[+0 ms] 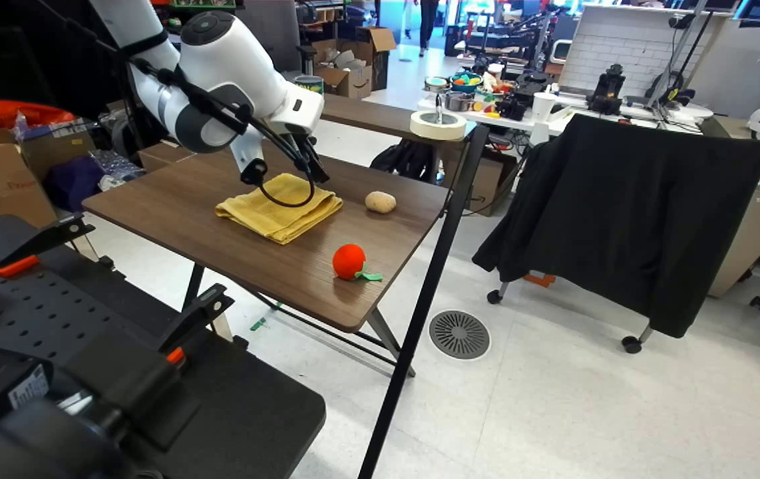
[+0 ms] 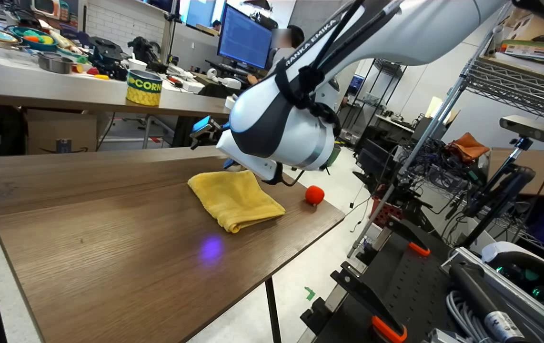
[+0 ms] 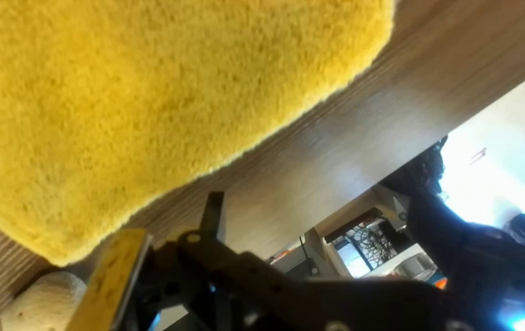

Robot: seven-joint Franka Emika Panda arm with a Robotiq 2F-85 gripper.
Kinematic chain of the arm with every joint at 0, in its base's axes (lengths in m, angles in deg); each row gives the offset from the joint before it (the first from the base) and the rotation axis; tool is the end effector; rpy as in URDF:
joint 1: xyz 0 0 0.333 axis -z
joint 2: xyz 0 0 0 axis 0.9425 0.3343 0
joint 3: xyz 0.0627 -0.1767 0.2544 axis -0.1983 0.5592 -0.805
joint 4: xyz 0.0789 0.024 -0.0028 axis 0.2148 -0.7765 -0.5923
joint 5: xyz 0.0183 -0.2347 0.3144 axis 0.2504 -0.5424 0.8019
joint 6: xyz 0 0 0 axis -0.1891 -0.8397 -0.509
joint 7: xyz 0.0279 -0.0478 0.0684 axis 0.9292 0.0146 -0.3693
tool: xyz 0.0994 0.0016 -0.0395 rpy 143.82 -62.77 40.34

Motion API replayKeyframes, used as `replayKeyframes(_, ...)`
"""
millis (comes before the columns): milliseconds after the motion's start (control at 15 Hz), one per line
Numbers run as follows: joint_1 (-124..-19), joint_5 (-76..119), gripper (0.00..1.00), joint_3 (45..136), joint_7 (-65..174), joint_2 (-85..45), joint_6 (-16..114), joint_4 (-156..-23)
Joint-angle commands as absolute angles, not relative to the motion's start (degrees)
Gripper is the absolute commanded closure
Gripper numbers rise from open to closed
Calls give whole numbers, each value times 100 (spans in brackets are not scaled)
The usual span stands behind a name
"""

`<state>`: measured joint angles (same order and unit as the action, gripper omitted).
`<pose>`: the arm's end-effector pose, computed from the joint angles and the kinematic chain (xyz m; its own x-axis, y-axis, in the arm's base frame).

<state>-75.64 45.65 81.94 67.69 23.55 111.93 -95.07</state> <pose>0.6604 0.0642 0.0636 0.6517 -0.5713 0.4988 -0.4343 -0.8203 -0.3721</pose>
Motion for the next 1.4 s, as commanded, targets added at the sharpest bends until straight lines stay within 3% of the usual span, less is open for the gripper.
replayKeyframes(0, -7631, 4463, 0, 8217, 6619, 2205, 11072, -9834)
replayKeyframes(467, -7631, 4237, 0, 8105, 6514, 2134, 10721, -10004)
replayKeyframes(1000, -7908, 4140, 0, 8321, 6165, 783, 10783, -11588)
replayKeyframes(1333, -7985, 4130, 0, 8618, 6227, 739, 9919, -11729)
